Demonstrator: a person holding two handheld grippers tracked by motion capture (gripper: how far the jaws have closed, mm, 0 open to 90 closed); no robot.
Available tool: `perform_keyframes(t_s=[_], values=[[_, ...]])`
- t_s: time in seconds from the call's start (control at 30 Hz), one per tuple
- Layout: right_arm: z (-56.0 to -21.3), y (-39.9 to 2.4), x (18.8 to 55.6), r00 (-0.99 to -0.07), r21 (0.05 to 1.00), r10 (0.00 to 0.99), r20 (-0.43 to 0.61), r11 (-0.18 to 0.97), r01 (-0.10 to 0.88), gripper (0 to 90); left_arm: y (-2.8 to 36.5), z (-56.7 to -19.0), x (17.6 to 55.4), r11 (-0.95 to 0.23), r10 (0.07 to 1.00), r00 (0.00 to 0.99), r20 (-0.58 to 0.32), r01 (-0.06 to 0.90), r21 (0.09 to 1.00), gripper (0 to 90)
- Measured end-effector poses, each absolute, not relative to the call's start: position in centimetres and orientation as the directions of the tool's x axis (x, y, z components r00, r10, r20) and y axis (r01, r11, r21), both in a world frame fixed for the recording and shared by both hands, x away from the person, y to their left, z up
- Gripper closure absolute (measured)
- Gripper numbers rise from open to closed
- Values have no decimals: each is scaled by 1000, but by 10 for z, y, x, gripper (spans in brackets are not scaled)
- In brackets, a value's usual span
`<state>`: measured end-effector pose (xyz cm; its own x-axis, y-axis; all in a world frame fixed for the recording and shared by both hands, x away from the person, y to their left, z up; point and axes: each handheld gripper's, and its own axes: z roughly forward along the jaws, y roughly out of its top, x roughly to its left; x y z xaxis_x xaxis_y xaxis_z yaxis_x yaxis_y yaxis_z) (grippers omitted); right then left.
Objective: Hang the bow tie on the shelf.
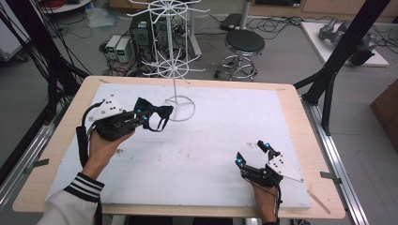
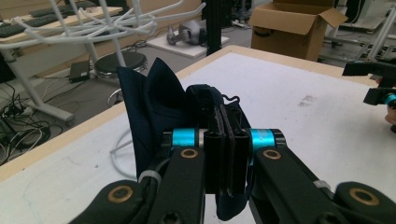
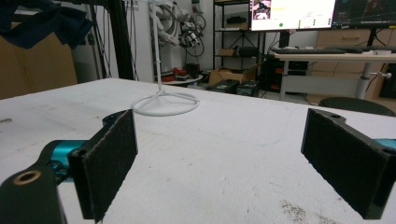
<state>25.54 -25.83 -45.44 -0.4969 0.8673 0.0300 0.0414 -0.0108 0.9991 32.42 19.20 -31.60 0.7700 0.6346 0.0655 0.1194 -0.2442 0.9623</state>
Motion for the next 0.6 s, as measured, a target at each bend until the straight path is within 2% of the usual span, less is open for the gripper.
perform_keyframes(t_s=[0.6], values=[[-454,-258,255,-498,999,866,32,-13,40,98,167,-287,340,-202,626,775,85,57,978,879]])
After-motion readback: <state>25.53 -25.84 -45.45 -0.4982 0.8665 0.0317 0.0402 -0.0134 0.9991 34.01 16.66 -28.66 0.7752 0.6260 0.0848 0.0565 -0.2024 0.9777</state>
